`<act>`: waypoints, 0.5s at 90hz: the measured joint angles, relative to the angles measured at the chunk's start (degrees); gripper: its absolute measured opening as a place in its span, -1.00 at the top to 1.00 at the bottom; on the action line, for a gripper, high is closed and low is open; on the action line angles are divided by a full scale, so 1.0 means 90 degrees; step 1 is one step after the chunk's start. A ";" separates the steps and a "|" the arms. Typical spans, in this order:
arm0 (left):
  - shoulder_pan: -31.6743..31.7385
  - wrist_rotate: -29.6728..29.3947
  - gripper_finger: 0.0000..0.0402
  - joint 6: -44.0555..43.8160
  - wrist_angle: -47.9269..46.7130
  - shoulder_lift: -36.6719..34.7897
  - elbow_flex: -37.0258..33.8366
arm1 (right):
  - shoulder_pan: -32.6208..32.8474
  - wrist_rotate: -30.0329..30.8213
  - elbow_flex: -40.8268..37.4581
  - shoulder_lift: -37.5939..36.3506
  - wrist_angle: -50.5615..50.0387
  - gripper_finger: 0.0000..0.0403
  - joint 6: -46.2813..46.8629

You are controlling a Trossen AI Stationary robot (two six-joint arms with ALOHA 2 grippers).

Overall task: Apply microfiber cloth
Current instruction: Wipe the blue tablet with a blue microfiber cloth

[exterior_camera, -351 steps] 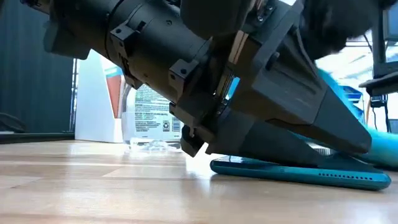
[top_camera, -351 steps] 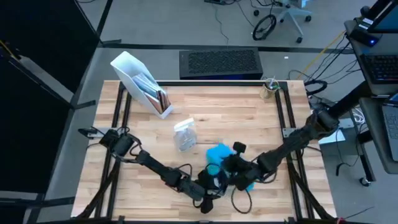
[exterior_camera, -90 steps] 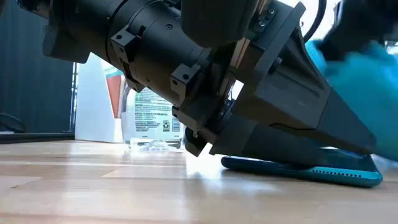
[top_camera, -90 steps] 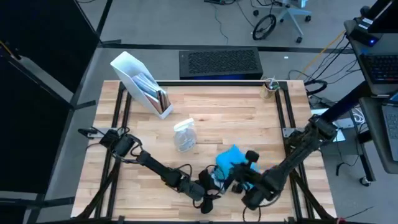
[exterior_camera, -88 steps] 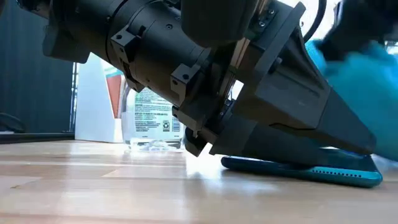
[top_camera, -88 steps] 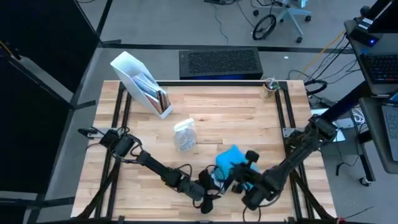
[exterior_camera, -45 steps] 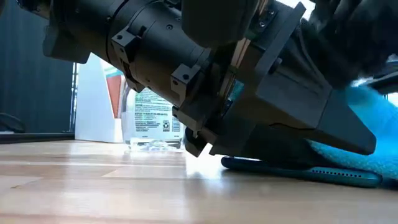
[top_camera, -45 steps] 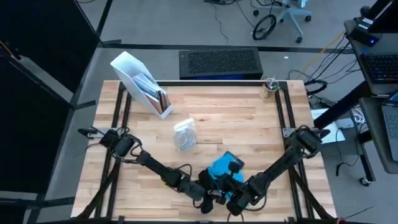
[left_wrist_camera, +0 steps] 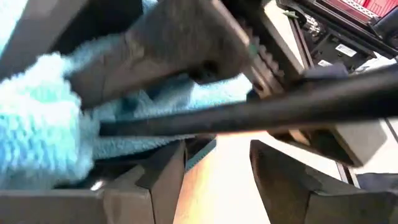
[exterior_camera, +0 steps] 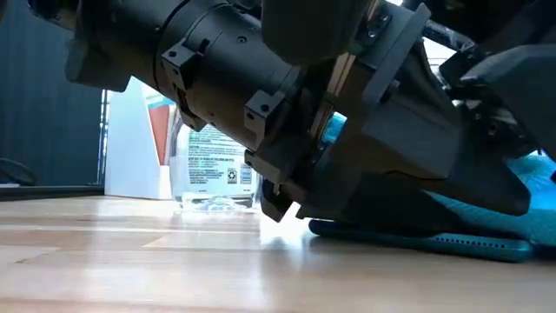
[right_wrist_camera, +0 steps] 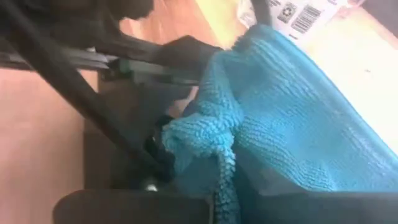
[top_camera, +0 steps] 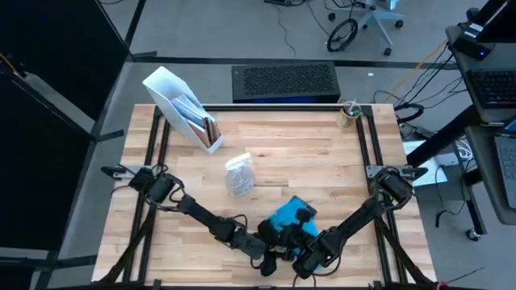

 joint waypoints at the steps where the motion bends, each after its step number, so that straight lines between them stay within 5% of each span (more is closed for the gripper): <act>1: 0.0000 0.0002 0.13 0.0000 0.0001 0.0000 0.0000 | 0.0000 -0.0001 0.0000 -0.0011 -0.0050 1.00 -0.0001; 45: -0.0012 -0.0132 0.13 0.0087 -0.0061 0.0000 0.0000 | -0.0015 -0.0318 -0.0158 -0.0063 -0.3388 1.00 0.1443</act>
